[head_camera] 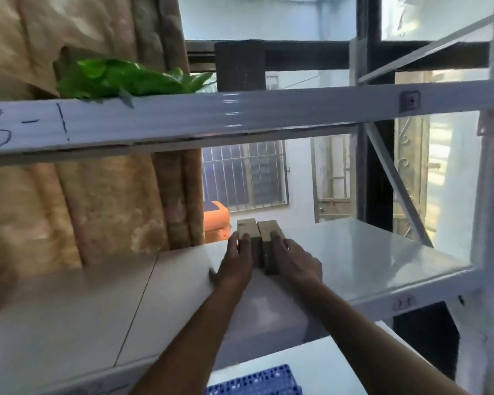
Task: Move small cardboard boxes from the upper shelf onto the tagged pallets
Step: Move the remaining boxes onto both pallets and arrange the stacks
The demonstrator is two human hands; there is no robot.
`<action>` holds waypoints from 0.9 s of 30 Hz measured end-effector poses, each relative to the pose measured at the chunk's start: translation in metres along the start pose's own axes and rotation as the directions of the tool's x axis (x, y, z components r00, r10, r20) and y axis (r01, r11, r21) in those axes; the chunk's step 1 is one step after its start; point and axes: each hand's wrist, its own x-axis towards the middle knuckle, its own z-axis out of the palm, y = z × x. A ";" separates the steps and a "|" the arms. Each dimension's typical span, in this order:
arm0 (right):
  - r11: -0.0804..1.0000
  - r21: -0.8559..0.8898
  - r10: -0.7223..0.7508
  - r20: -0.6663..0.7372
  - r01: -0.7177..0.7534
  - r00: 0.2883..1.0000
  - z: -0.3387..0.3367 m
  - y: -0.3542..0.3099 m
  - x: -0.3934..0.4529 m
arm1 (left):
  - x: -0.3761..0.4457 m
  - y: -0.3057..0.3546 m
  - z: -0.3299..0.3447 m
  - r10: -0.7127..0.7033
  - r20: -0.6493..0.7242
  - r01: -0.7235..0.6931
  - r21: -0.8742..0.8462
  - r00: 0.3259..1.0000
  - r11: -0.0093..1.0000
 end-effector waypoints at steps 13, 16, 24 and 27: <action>0.832 0.554 -0.034 -0.009 0.033 0.999 -0.021 -0.005 -0.028 | -0.041 0.008 -0.021 0.039 -0.007 -0.037 -0.524 0.999 0.851; 0.748 0.661 -0.096 0.024 0.056 0.995 -0.024 -0.008 -0.049 | -0.068 0.012 -0.031 0.011 0.029 0.007 -0.562 1.000 0.827; 0.805 0.576 -0.186 0.018 0.142 0.982 -0.031 -0.011 -0.134 | -0.151 0.010 -0.071 -0.021 0.022 0.030 -0.625 1.000 0.780; 0.782 0.589 -0.224 -0.038 0.203 0.974 -0.037 -0.020 -0.175 | -0.191 0.008 -0.094 -0.008 0.020 0.019 -0.651 1.000 0.759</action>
